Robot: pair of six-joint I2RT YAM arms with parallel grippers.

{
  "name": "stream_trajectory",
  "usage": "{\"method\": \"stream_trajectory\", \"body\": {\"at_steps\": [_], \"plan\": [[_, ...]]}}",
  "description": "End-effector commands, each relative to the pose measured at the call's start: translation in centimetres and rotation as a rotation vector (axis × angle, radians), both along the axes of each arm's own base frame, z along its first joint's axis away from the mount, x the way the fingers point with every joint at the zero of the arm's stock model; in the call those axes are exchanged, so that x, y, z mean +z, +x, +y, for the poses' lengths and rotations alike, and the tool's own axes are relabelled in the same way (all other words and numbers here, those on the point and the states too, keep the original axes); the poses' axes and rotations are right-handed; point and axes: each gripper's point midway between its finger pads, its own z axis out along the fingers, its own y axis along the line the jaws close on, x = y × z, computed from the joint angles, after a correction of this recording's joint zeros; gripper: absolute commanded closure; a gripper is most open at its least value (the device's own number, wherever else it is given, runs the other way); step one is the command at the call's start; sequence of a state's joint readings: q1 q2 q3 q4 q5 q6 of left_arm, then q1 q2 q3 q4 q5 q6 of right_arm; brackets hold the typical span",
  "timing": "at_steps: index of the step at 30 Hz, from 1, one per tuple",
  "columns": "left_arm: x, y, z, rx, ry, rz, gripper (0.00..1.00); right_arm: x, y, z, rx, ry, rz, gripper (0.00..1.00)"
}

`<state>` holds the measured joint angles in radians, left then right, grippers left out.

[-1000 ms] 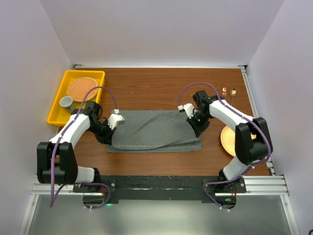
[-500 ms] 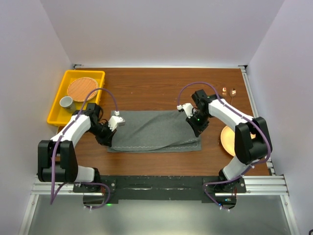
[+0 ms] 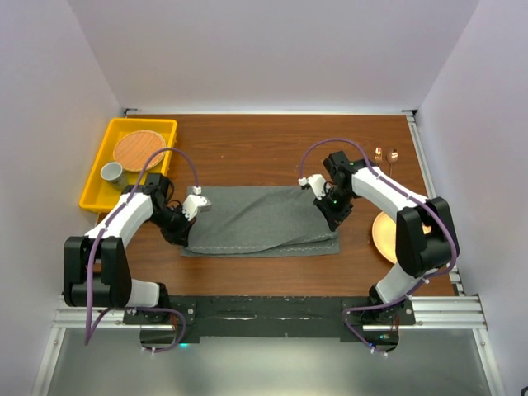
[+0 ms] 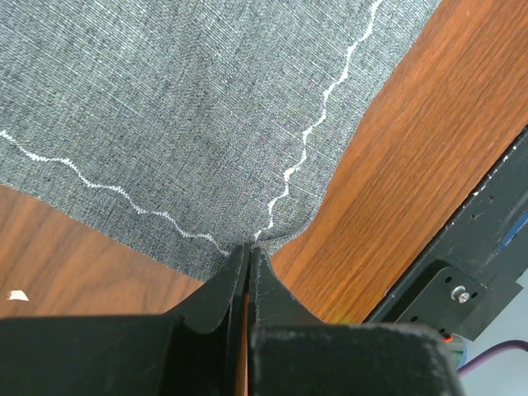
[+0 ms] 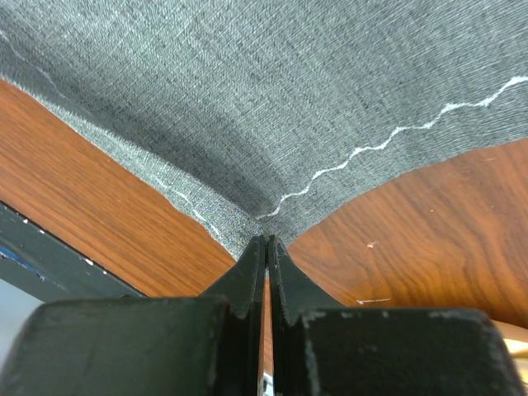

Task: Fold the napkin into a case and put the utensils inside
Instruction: Fold and flatten the napkin at the center of the board.

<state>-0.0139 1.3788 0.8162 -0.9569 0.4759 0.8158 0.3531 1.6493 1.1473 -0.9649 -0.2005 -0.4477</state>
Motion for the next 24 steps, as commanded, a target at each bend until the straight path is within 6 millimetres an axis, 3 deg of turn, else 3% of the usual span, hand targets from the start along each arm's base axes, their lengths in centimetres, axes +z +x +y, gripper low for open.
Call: {"method": "stream_trajectory", "body": {"at_steps": [1,7,21,22,24], "plan": [[0.6,0.0,-0.1,-0.029,-0.008,-0.017,1.0,0.6,-0.5,-0.2,0.021,-0.001,-0.003,1.0],[1.8,0.1,-0.2,-0.035,-0.014,-0.028,1.0,1.5,-0.5,-0.1,0.021,0.007,-0.016,1.0],[-0.2,-1.0,-0.5,-0.033,-0.026,0.025,1.0,-0.2,-0.6,0.0,0.038,-0.004,0.033,1.0],[-0.4,-1.1,-0.4,-0.038,-0.023,0.029,0.97,-0.2,-0.8,0.0,0.043,-0.003,0.039,1.0],[-0.2,-1.4,-0.5,-0.045,-0.024,0.035,0.85,0.2,-1.2,0.1,0.054,0.007,0.063,0.88]]}}
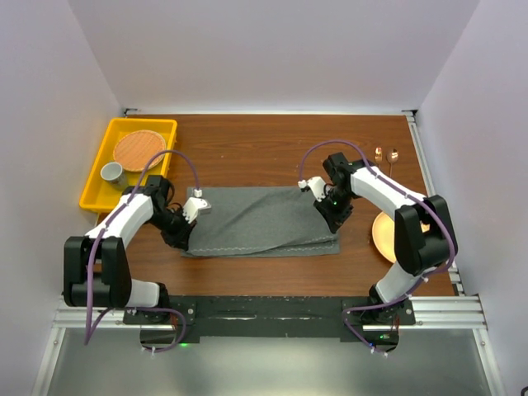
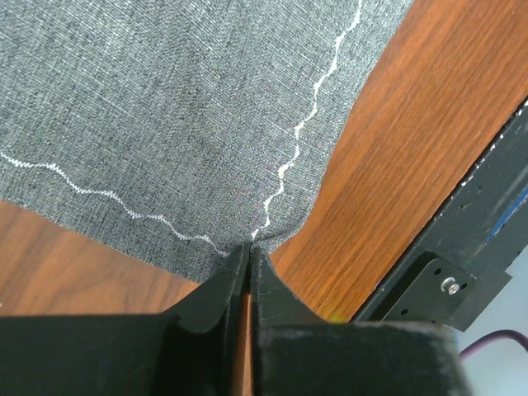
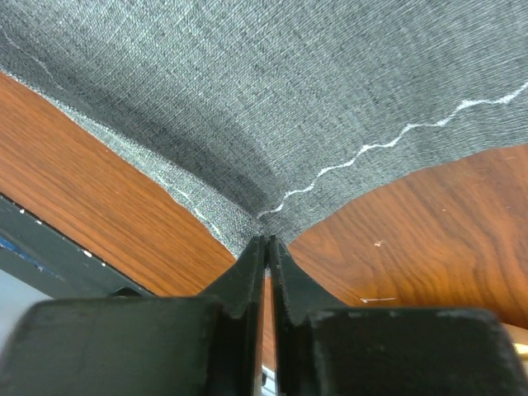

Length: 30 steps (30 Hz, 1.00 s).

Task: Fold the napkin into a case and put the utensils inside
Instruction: Fold and flatten the napkin at the center of the board, then smooth out the rectangle-folded napkin at the center of the board.

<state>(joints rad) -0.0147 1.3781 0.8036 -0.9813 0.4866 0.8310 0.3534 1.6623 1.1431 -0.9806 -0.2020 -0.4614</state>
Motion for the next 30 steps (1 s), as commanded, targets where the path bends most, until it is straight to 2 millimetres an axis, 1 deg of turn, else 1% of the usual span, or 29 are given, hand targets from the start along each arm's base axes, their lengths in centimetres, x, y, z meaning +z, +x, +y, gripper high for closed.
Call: {"method": "stream_trajectory", "body": {"at_steps": [1,2,3,4,5,6,7,8,9,10,11,12,13,14,15,16,17,18,19,20,21,22,23,25,26,27,28,29,30], "plan": [[0.4,-0.2,-0.5,-0.04,-0.025,-0.007,0.68,1.1,-0.5,0.6,0.043,0.028,0.037,0.8],[0.9,-0.3,-0.6,-0.042,-0.032,-0.005,0.59,1.6,-1.2,0.6,0.041,0.031,0.069,0.68],[1.9,0.5,-0.7,-0.052,-0.041,-0.037,0.54,2.1,-1.3,0.9,0.039,0.053,0.077,0.63],[2.7,0.9,-1.1,-0.053,-0.068,-0.054,0.45,3.1,-0.7,1.4,0.035,0.071,0.059,0.57],[3.7,1.1,-1.4,-0.05,-0.082,-0.076,0.41,4.0,-0.8,1.6,0.024,0.082,0.056,0.54],[5.2,2.4,-1.6,-0.038,-0.098,-0.121,0.38,4.7,-0.6,2.2,0.022,0.114,0.053,0.43],[6.1,3.0,-2.0,-0.032,-0.126,-0.148,0.25,5.9,0.3,2.8,0.022,0.141,0.02,0.41],[7.2,3.8,-2.3,-0.022,-0.144,-0.19,0.23,6.6,0.7,3.3,0.003,0.165,0.011,0.38],[8.5,4.9,-2.7,0.005,-0.165,-0.226,0.12,7.0,1.0,3.9,-0.004,0.187,0.003,0.33],[9.3,5.6,-3.2,0.02,-0.201,-0.25,0.08,7.9,1.7,4.9,-0.011,0.239,-0.009,0.29],[10.4,7.1,-3.5,0.034,-0.221,-0.318,0.03,8.3,2.4,5.7,-0.038,0.268,-0.025,0.26],[11.4,8.0,-3.9,0.094,-0.249,-0.331,0.0,8.4,3.1,6.2,-0.054,0.289,-0.031,0.22],[12.2,9.0,-4.1,0.131,-0.267,-0.363,0.0,9.1,3.9,7.0,-0.059,0.326,-0.054,0.14],[13.9,11.1,-4.3,0.159,-0.293,-0.469,0.0,9.4,5.2,7.7,-0.072,0.354,-0.091,0.08],[14.2,11.5,-4.5,0.241,-0.327,-0.461,0.0,9.4,5.8,8.2,-0.079,0.372,-0.1,0.05],[14.6,12.4,-4.4,0.285,-0.338,-0.498,0.0,9.5,6.5,8.6,-0.082,0.388,-0.114,0.04],[16.5,14.4,-4.4,0.312,-0.371,-0.621,0.0,9.4,7.3,9.1,-0.079,0.41,-0.131,0.04],[15.3,14.4,-4.2,0.388,-0.379,-0.594,0.0,8.4,7.7,9.2,-0.082,0.402,-0.117,0.04],[15.4,14.8,-4.3,0.4,-0.392,-0.615,0.0,7.6,7.8,9.2,-0.082,0.394,-0.107,0.04],[14.7,15.3,-4.4,0.407,-0.4,-0.624,0.0,6.9,8.2,9.3,-0.079,0.386,-0.112,0.04],[14.2,15.6,-4.3,0.426,-0.394,-0.62,0.0,5.4,8.4,9.1,-0.085,0.366,-0.085,0.04],[13.3,16.1,-4.2,0.441,-0.376,-0.612,0.0,4.9,8.7,9.2,-0.088,0.36,-0.086,0.04],[12.3,16.0,-4.7,0.44,-0.359,-0.594,0.0,4.2,8.9,9.0,-0.097,0.345,-0.08,0.04],[10.7,16.6,-4.3,0.46,-0.297,-0.602,0.0,2.8,8.9,8.6,-0.106,0.32,-0.071,0.04],[9.5,16.2,-4.6,0.454,-0.279,-0.594,0.0,2.3,9.1,8.1,-0.114,0.299,-0.078,0.04],[9.1,16.4,-4.3,0.464,-0.256,-0.61,0.0,1.8,9.0,7.8,-0.115,0.283,-0.074,0.04],[8.7,16.6,-4.4,0.461,-0.25,-0.622,0.0,0.8,8.6,7.2,-0.122,0.26,-0.054,0.04],[7.8,16.4,-4.6,0.448,-0.232,-0.612,0.0,0.1,8.6,6.3,-0.134,0.233,-0.052,0.04],[7.1,16.4,-4.5,0.452,-0.209,-0.607,0.0,-0.4,8.5,5.8,-0.141,0.221,-0.044,0.04]]}}
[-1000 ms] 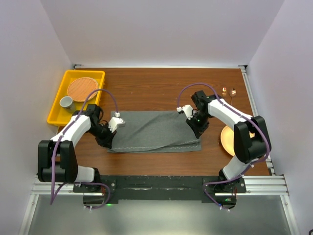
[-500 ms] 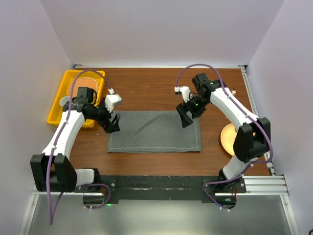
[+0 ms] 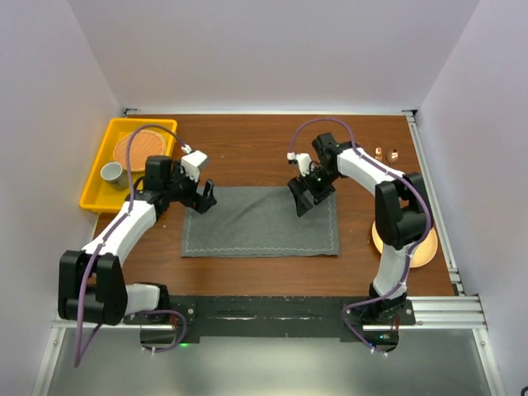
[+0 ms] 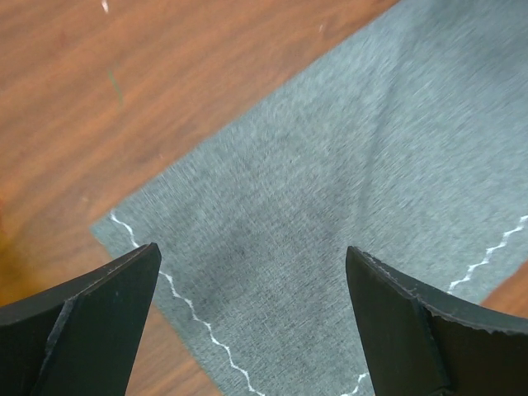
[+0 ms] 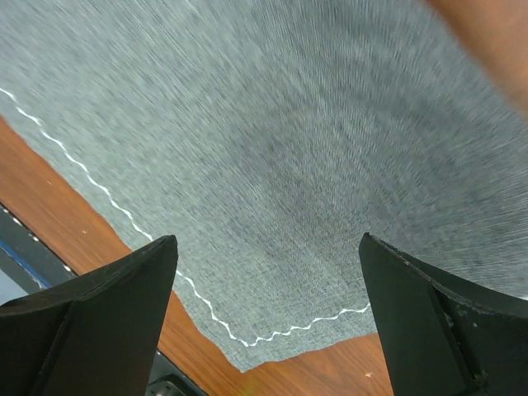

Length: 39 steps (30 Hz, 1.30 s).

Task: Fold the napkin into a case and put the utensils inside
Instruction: Smooth out the rectangle-folded napkin at the center of the board.

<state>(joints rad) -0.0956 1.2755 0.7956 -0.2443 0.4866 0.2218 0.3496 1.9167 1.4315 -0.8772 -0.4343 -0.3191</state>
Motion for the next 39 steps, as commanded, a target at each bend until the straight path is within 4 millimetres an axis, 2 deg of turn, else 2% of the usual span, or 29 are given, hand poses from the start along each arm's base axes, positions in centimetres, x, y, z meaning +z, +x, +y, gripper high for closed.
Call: {"method": "stream_trajectory", "body": {"at_steps": [1,5,7,9,10,11,13,16,18,19,20,23,24,25,27,29,30,31,32,33,34,35,36,37,39], "plan": [[-1.1,2.1,0.2,0.057,0.058,-0.067,0.0,-1.5,0.4,-2.3,-0.044,-0.06,-0.016,0.04],[-3.5,2.8,0.4,0.11,0.089,-0.023,0.0,-3.3,0.5,-4.7,-0.114,-0.097,0.026,0.05],[-5.0,3.4,1.0,0.145,0.118,0.009,0.0,-3.5,0.6,-5.1,-0.133,-0.103,0.03,0.06],[-5.4,4.2,1.3,0.169,0.132,0.022,0.0,-3.7,0.8,-5.6,-0.15,-0.108,0.032,0.06],[-6.8,4.2,1.4,0.173,0.144,0.069,0.0,-3.8,0.9,-6.0,-0.159,-0.124,0.027,0.06],[-6.7,5.0,1.3,0.179,0.141,0.074,0.0,-3.9,1.0,-6.4,-0.172,-0.129,0.028,0.06],[-7.7,5.3,1.1,0.174,0.14,0.11,0.0,-4.2,1.1,-7.1,-0.19,-0.143,0.037,0.07],[-6.9,6.4,0.1,0.148,0.1,0.082,0.0,-3.9,1.3,-8.0,-0.203,-0.152,0.035,0.07],[-4.8,7.4,-0.7,0.113,0.072,0.036,0.0,-2.7,1.8,-7.6,-0.193,-0.12,0.012,0.09],[-3.8,7.7,-0.9,0.098,0.064,0.011,0.0,-1.0,2.1,-7.2,-0.181,-0.085,-0.025,0.09],[-1.9,8.4,-1.1,0.082,0.061,-0.045,0.0,0.5,2.3,-6.0,-0.165,-0.014,-0.044,0.09],[5.6,9.5,-1.4,0.07,0.022,-0.233,0.0,7.5,4.8,-4.2,-0.169,0.118,-0.228,0.07],[9.1,9.4,-1.5,0.071,0.003,-0.318,0.0,10.6,6.0,-3.4,-0.163,0.177,-0.305,0.04],[11.1,9.4,-1.5,0.075,-0.013,-0.366,0.0,13.0,7.1,-2.9,-0.177,0.223,-0.372,0.02],[15.8,9.0,-2.3,0.045,-0.063,-0.456,0.0,19.2,8.1,-1.6,-0.171,0.339,-0.52,0.02],[18.1,8.3,-3.5,-0.041,-0.094,-0.51,0.0,24.0,9.2,-0.6,-0.208,0.456,-0.641,0.02],[19.5,7.9,-4.2,-0.083,-0.126,-0.558,0.0,24.6,9.5,-0.3,-0.242,0.491,-0.652,0.02],[20.9,8.1,-4.4,-0.075,-0.165,-0.611,0.0,26.6,10.6,0.4,-0.331,0.59,-0.673,0.02],[20.9,8.0,-4.7,-0.037,-0.241,-0.56,0.0,26.8,11.0,0.5,-0.376,0.629,-0.664,0.02],[20.5,8.1,-5.1,-0.043,-0.273,-0.535,0.0,25.9,11.4,0.9,-0.418,0.659,-0.626,0.02],[20.5,8.0,-6.0,-0.059,-0.334,-0.51,0.0,27.0,11.2,2.3,-0.408,0.772,-0.58,0.02],[20.2,7.7,-7.1,-0.061,-0.423,-0.437,0.0,26.5,11.4,3.1,-0.392,0.813,-0.531,0.02],[19.3,8.2,-8.0,-0.057,-0.465,-0.391,0.0,25.1,11.9,4.5,-0.368,0.848,-0.438,0.02],[18.4,7.9,-9.3,-0.054,-0.504,-0.342,0.0,23.7,11.5,5.4,-0.402,0.843,-0.313,0.02],[16.7,7.9,-10.9,0.006,-0.635,-0.216,0.0,21.1,10.3,7.3,-0.406,0.811,-0.221,0.02]]}}
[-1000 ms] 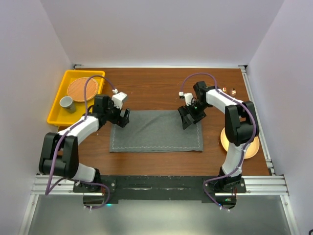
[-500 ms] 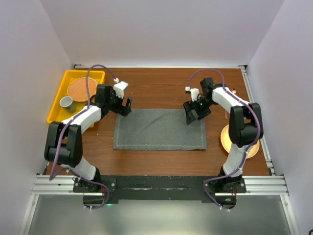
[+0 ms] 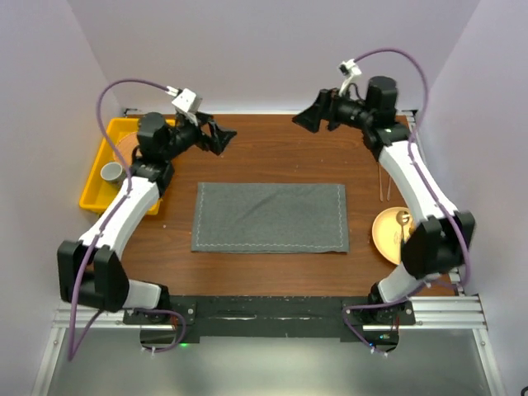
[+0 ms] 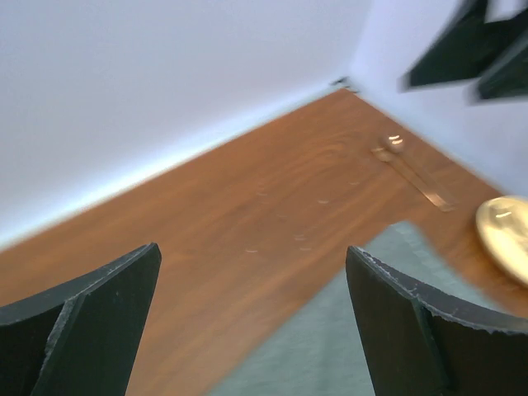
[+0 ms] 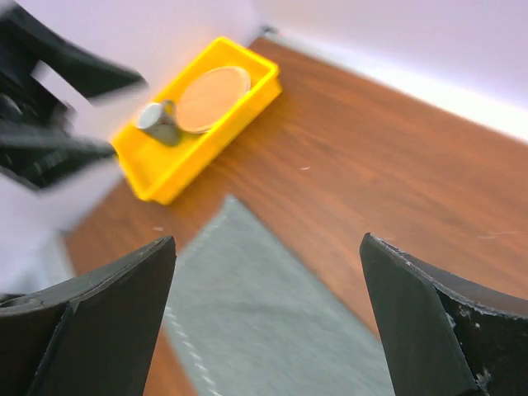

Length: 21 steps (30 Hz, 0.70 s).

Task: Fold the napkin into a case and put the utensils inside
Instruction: Smooth out the rectangle-folded napkin at the center of the board.

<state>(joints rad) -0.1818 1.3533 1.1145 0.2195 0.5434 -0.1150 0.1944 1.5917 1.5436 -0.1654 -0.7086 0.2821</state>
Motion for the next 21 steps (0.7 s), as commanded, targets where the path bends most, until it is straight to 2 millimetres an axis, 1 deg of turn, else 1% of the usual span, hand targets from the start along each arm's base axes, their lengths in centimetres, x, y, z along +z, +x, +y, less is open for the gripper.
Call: {"method": "stream_trajectory", "body": {"at_steps": [1,2,3,4,5,6,7,8,9,10,11,12,13,14,16,17,19,20,21], "plan": [[-4.5,-1.1,-5.6,-0.102,-0.303,0.278,0.0,-6.8,-0.7,5.2,0.102,0.159,0.341,0.02],[-5.0,-1.5,-6.3,-0.107,-0.362,0.337,0.0,-7.5,-1.3,6.0,0.107,0.175,0.352,0.02],[-6.5,-1.3,-7.0,-0.101,-0.381,0.378,0.0,-10.0,-2.4,6.4,0.108,0.182,0.414,0.02],[-7.6,-1.8,-8.1,-0.117,-0.397,0.41,0.0,-10.6,-2.7,7.0,0.11,0.213,0.453,0.02],[-8.6,-1.9,-8.5,-0.104,-0.438,0.467,0.0,-11.7,-3.6,8.0,0.132,0.219,0.497,0.02],[-9.5,-1.8,-9.0,-0.107,-0.463,0.482,0.0,-13.6,-4.3,8.2,0.126,0.221,0.55,0.02],[-11.1,-2.4,-9.5,-0.099,-0.5,0.555,0.0,-14.4,-4.6,9.1,0.133,0.233,0.564,0.02],[-12.8,-2.0,-9.6,-0.074,-0.521,0.595,0.0,-15.9,-4.8,9.1,0.116,0.231,0.587,0.02],[-13.0,-1.9,-9.8,-0.079,-0.553,0.595,0.0,-16.1,-4.7,9.5,0.119,0.244,0.589,0.02],[-14.1,-2.0,-9.8,-0.067,-0.586,0.646,0.0,-17.9,-4.7,9.8,0.115,0.238,0.624,0.02],[-15.9,-1.5,-9.9,-0.039,-0.592,0.685,0.0,-18.7,-4.6,9.8,0.11,0.24,0.643,0.02],[-16.4,-1.2,-10.0,-0.034,-0.606,0.695,0.0,-19.4,-4.3,10.0,0.105,0.255,0.658,0.02],[-16.7,-0.9,-10.1,-0.03,-0.623,0.713,0.0,-20.9,-4.1,10.1,0.097,0.254,0.686,0.02],[-18.2,-0.5,-10.2,-0.013,-0.625,0.74,0.0,-21.5,-3.7,10.3,0.092,0.256,0.691,0.02],[-18.9,0.2,-10.4,0.003,-0.656,0.772,0.0,-22.3,-3.2,10.5,0.074,0.281,0.721,0.02],[-20.5,0.6,-10.4,0.027,-0.658,0.805,0.0,-23.2,-3.0,10.6,0.069,0.288,0.739,0.02],[-21.4,1.0,-10.5,0.039,-0.674,0.825,0.0,-24.0,-2.8,10.5,0.067,0.275,0.742,0.02],[-22.7,1.2,-10.4,0.063,-0.672,0.843,0.0,-24.7,-2.7,10.5,0.069,0.259,0.743,0.02],[-23.2,1.3,-10.3,0.074,-0.674,0.847,0.0,-25.8,-3.0,10.2,0.072,0.226,0.757,0.02]]}}
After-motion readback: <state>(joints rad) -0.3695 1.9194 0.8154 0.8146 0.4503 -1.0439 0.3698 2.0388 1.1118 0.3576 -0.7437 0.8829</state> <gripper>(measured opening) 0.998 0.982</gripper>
